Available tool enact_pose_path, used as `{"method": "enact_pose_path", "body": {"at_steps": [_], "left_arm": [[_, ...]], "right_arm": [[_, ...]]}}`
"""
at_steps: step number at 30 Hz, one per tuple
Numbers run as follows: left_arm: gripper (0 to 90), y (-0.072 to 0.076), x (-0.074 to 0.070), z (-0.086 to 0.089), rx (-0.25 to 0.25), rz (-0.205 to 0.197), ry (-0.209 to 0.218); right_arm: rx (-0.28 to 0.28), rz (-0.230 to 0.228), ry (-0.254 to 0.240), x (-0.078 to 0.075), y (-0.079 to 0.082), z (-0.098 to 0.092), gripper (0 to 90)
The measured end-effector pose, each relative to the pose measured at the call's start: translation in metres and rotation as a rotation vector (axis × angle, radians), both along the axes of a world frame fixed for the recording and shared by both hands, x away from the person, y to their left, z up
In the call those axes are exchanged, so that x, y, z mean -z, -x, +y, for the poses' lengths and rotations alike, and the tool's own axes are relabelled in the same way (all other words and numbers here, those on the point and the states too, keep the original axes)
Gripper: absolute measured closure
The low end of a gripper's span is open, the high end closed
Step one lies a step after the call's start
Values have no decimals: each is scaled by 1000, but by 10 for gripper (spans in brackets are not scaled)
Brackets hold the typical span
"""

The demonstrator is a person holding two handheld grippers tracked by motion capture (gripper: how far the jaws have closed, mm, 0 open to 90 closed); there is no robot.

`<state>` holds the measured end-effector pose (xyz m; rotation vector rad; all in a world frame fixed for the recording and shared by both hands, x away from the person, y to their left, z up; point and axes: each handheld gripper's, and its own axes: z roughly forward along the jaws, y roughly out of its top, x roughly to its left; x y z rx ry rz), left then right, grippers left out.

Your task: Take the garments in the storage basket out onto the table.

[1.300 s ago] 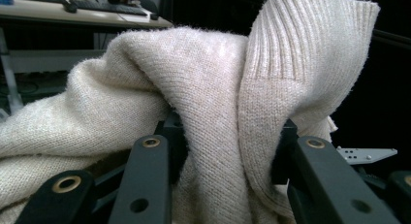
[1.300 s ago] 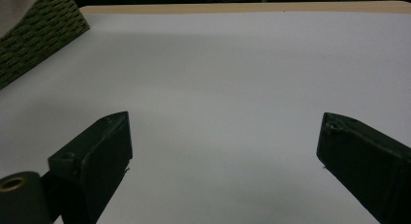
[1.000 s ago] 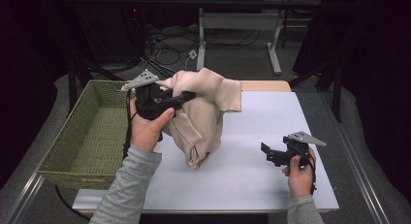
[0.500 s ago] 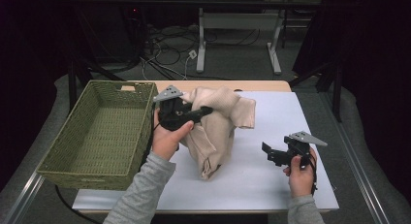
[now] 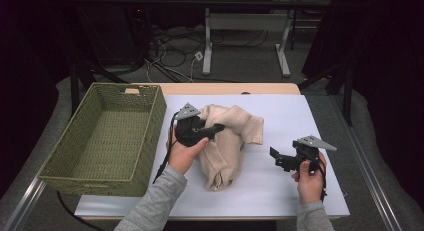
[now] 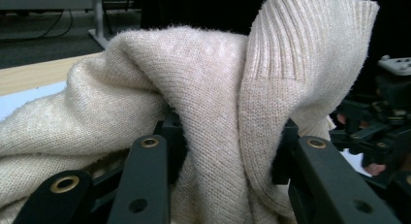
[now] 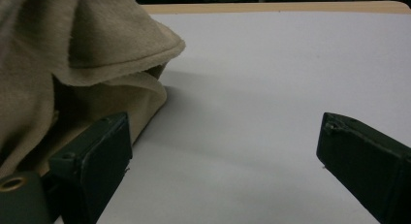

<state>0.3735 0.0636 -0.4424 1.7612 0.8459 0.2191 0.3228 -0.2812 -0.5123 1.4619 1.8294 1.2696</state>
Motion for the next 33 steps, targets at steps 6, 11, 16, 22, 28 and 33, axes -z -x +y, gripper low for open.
{"method": "enact_pose_path", "body": {"at_steps": [6,11,16,22,28,33], "left_arm": [[621,-4,21,2,-25,26,-16],[616,-6,35,5,-37,18,-33],[608,-7,48,6,-44,26,-61],[595,-10,70,7,-49,39,-104],[553,-13,80,14,-62,56,-88],[487,-12,81,17,-67,74,-85]], "right_arm": [[-4,4,9,1,-1,0,54],[-6,-2,8,1,-1,0,55],[-9,2,14,3,-2,2,54],[-10,2,17,3,-2,2,55],[-13,7,19,4,-2,2,54],[-12,9,14,4,-2,3,54]]}}
